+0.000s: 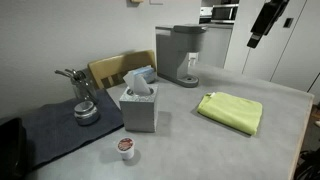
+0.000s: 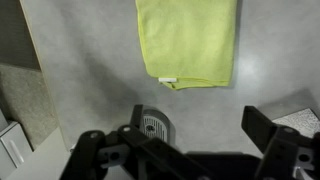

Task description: Unfold the towel once

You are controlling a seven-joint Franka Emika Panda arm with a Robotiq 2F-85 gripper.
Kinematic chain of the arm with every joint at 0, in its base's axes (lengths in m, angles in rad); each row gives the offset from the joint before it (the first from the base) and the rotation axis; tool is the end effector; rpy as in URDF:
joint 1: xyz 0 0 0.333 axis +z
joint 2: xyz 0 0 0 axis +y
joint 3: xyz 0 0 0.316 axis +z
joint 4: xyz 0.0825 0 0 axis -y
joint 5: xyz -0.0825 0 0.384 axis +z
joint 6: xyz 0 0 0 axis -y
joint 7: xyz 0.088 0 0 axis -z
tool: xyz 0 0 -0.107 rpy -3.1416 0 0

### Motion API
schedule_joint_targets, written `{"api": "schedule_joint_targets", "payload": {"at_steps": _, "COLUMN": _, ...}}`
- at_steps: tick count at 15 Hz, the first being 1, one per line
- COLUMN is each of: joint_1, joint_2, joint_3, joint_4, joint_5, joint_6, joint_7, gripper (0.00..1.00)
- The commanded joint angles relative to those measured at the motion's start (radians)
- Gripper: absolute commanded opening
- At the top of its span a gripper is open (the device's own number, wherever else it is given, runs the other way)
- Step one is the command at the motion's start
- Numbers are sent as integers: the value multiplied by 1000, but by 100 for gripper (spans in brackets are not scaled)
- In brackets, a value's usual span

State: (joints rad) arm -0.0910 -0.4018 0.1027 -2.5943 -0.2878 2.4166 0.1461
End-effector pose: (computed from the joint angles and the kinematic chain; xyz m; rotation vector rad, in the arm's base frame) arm 0.4224 0.0033 0.4141 2.8843 0.0825 0.3421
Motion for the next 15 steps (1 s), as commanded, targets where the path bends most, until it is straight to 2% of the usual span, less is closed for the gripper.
{"api": "schedule_joint_targets", "payload": {"at_steps": 1, "joint_1": 9, "joint_2": 0, "joint_3": -9, "joint_4": 1, "joint_5": -4, "joint_6": -3, "joint_7": 3, "gripper": 100}}
{"api": "schedule_joint_targets", "payload": {"at_steps": 10, "joint_1": 9, "joint_2": 0, "joint_3": -9, "joint_4": 1, "joint_5": -4, "joint_6": -3, "joint_7": 3, "gripper": 100}}
{"api": "schedule_joint_targets", "payload": {"at_steps": 15, "joint_1": 26, "joint_2": 14, "joint_3": -39, "joint_4": 1, "joint_5": 21, "joint_6": 7, "joint_7": -48, "gripper": 100}}
